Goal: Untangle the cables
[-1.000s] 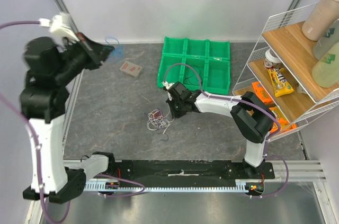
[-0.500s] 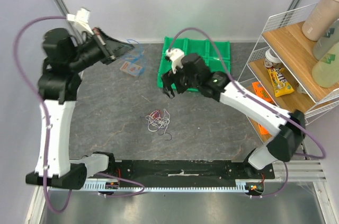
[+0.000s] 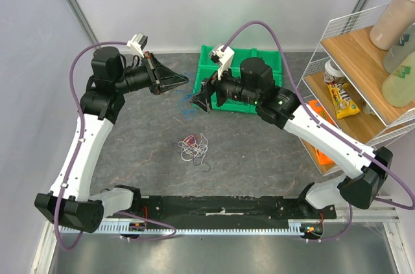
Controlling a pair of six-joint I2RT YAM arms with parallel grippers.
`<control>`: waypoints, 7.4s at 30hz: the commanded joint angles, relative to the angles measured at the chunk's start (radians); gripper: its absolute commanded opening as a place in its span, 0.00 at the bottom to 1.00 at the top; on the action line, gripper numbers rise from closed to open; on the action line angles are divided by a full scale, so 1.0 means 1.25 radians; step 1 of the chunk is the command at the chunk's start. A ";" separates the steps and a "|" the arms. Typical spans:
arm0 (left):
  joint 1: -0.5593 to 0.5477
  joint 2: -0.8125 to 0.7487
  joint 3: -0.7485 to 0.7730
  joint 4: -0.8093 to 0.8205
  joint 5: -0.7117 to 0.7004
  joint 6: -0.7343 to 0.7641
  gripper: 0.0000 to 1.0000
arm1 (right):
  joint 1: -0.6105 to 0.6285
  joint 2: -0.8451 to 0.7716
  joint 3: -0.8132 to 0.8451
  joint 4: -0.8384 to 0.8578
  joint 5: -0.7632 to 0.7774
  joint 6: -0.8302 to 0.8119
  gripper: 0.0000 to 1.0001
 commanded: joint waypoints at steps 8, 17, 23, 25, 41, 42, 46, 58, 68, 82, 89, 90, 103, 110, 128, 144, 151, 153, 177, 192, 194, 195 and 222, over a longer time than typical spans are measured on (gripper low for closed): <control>-0.038 -0.029 -0.030 0.107 0.041 -0.073 0.02 | -0.002 0.040 -0.025 0.174 -0.013 0.086 0.38; -0.036 -0.009 0.098 -0.170 -0.139 0.126 0.88 | -0.051 0.007 -0.090 0.147 0.109 0.136 0.00; -0.034 -0.002 0.070 -0.351 -0.261 0.302 0.79 | -0.199 0.060 -0.041 -0.057 0.329 0.183 0.00; -0.036 -0.004 0.001 -0.351 -0.248 0.318 0.67 | -0.233 0.089 -0.018 -0.103 0.395 0.157 0.00; -0.048 0.007 -0.207 -0.323 -0.208 0.383 0.81 | -0.370 0.319 0.050 -0.201 0.576 0.064 0.44; -0.047 0.006 -0.218 -0.323 -0.212 0.389 0.82 | -0.370 0.320 0.047 -0.197 0.564 0.060 0.55; -0.047 0.031 -0.263 -0.318 -0.230 0.411 0.88 | -0.356 0.317 0.064 -0.228 0.504 0.022 0.70; -0.048 0.230 -0.299 -0.229 -0.256 0.400 0.66 | -0.056 0.221 -0.191 -0.034 -0.097 0.092 0.68; -0.048 0.019 -0.365 -0.295 -0.429 0.364 0.89 | 0.041 0.282 -0.234 0.053 -0.105 0.156 0.68; -0.047 0.080 -0.417 -0.215 -0.283 0.394 0.19 | 0.043 0.359 -0.223 0.024 -0.022 0.185 0.48; -0.047 -0.095 -0.092 -0.330 -0.410 0.399 0.02 | 0.040 0.384 -0.215 -0.024 0.061 0.209 0.19; -0.047 -0.109 -0.041 -0.327 -0.430 0.399 0.02 | 0.039 0.384 -0.217 -0.027 0.074 0.215 0.15; -0.047 -0.128 0.395 -0.174 -0.503 0.397 0.02 | 0.029 0.355 -0.223 -0.045 0.112 0.200 0.09; -0.047 -0.070 0.619 -0.133 -0.486 0.376 0.02 | 0.024 0.362 -0.242 -0.040 0.112 0.190 0.06; -0.047 0.004 0.578 -0.347 -0.576 0.290 0.02 | -0.022 0.125 -0.180 -0.131 0.129 0.043 0.77; -0.045 0.067 0.446 -0.466 -0.476 0.187 0.02 | -0.029 0.067 0.065 0.097 0.001 0.112 0.91; -0.043 0.090 0.424 -0.501 -0.429 0.143 0.02 | 0.038 0.135 0.101 0.150 0.004 0.101 0.92; -0.042 0.087 0.417 -0.501 -0.424 0.138 0.02 | 0.052 0.131 0.079 0.187 -0.008 0.109 0.92; -0.027 0.082 0.365 -0.449 -0.319 0.101 0.02 | 0.076 0.200 0.089 0.233 0.068 0.211 0.28; -0.023 -0.080 0.169 -0.501 -0.651 0.317 0.76 | -0.043 0.310 0.117 0.240 0.207 0.287 0.00; -0.023 -0.109 0.119 -0.486 -0.646 0.330 0.73 | -0.058 0.341 0.129 0.248 0.252 0.275 0.00; -0.023 -0.122 0.099 -0.479 -0.634 0.336 0.72 | -0.065 0.356 0.137 0.252 0.268 0.268 0.00; -0.025 -0.051 -0.156 -0.401 -0.365 0.379 0.69 | -0.160 0.534 0.328 -0.165 0.319 0.149 0.69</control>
